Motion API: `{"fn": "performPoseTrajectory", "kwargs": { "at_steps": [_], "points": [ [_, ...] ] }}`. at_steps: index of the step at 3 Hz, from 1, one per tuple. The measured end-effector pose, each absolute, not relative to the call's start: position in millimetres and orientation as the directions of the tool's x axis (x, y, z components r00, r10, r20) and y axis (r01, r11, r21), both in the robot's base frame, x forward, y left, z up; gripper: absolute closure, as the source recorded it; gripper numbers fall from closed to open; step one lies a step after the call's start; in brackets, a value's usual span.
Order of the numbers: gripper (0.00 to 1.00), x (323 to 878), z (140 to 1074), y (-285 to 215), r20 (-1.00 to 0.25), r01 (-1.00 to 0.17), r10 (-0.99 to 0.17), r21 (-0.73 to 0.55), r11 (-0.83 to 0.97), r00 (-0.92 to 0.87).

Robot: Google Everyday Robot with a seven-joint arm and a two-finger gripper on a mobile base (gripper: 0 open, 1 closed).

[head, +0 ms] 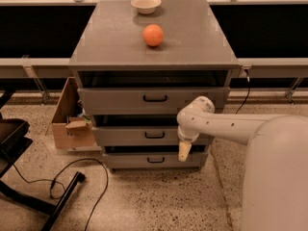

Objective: Open middle drawer

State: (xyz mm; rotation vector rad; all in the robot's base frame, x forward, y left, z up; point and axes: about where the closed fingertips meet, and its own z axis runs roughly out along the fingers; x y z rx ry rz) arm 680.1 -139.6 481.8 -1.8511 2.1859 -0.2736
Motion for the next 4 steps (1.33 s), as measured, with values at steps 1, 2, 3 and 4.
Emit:
{"fn": "performPoseTrajectory", "kwargs": {
  "at_steps": [1,2,3,4],
  "points": [
    [0.00,683.1,474.8,-137.4,-0.082,-0.934,-0.984,-0.311,0.173,-0.155],
    [0.00,696.0,450.8,-138.0,-0.056,-0.929,-0.984,-0.325,0.178,-0.169],
    [0.00,713.4,434.0,-146.9,-0.011,-0.922,-0.984,-0.347,0.173,-0.181],
    [0.18,728.5,432.5,-154.5,0.032,-0.913,-0.983,-0.378,0.156,-0.181]
  ]
}}
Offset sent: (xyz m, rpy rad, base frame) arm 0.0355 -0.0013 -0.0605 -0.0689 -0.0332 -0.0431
